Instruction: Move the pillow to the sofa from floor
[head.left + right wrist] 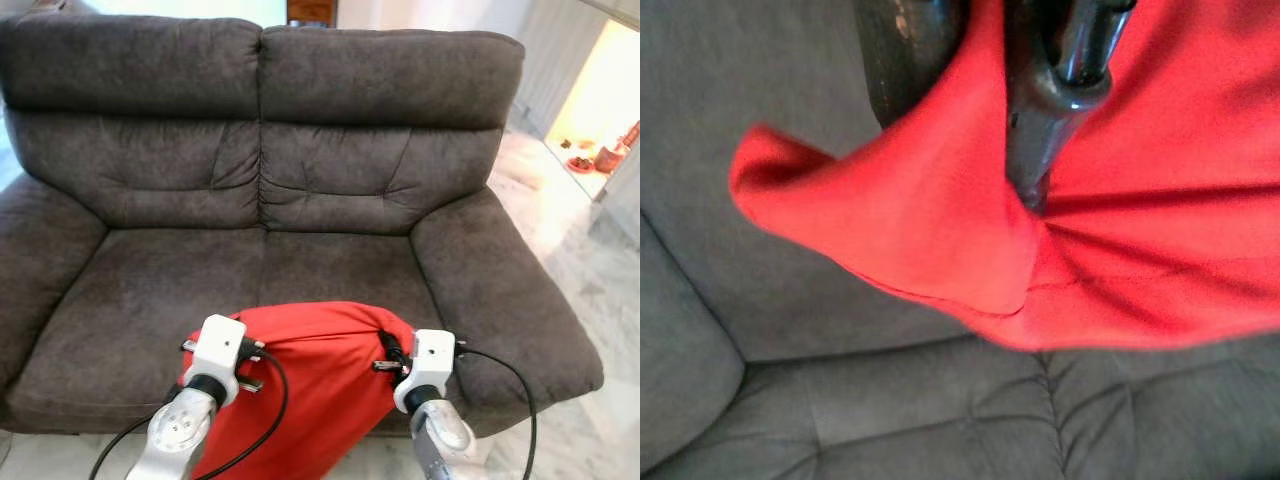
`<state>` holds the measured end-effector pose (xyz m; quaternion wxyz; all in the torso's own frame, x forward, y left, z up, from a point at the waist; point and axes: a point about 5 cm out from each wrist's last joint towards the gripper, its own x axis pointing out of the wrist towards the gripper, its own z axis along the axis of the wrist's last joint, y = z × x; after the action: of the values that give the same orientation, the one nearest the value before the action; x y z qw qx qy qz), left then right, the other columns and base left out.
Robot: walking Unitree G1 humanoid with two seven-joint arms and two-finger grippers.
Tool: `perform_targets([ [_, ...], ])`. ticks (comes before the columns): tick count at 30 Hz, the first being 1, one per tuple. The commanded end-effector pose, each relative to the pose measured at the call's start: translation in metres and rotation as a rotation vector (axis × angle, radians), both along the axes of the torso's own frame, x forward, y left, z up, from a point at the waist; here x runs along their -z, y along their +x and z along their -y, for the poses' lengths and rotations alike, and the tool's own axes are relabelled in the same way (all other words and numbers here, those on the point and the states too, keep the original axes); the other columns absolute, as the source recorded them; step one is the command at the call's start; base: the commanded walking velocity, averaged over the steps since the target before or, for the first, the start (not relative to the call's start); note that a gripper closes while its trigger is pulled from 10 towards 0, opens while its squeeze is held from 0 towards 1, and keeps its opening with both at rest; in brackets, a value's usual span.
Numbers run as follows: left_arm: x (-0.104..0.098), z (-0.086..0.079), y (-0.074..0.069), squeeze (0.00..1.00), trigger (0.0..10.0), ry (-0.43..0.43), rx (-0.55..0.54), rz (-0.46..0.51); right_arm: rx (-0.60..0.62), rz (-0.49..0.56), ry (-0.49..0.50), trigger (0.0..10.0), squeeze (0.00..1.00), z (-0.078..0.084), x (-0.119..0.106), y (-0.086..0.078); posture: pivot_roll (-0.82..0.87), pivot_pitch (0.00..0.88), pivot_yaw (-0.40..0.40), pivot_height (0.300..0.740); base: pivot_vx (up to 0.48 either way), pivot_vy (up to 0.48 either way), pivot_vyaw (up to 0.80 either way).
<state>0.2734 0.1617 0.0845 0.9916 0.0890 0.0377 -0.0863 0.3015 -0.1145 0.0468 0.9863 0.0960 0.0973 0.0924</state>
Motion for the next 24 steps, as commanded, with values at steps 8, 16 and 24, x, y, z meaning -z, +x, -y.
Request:
perform_targets([
  [8,-0.026,-0.018,0.007,0.0,10.0,-0.02,-0.096,0.131,0.174,0.014,-0.019,10.0,0.0,0.042,-0.002,0.002,0.16,0.065,-0.009,0.74,0.262,-0.355,0.0],
  [16,-0.017,-0.01,0.003,0.0,10.0,-0.066,-0.014,0.088,0.18,0.017,-0.014,10.0,0.0,0.041,0.0,0.001,0.15,0.032,-0.002,0.74,0.066,-0.086,0.0],
  [24,-0.026,-0.013,0.008,0.0,10.0,-0.094,-0.031,0.134,0.185,0.016,-0.016,10.0,0.0,0.047,0.002,-0.003,0.15,0.024,-0.005,0.74,0.0,0.0,0.0],
])
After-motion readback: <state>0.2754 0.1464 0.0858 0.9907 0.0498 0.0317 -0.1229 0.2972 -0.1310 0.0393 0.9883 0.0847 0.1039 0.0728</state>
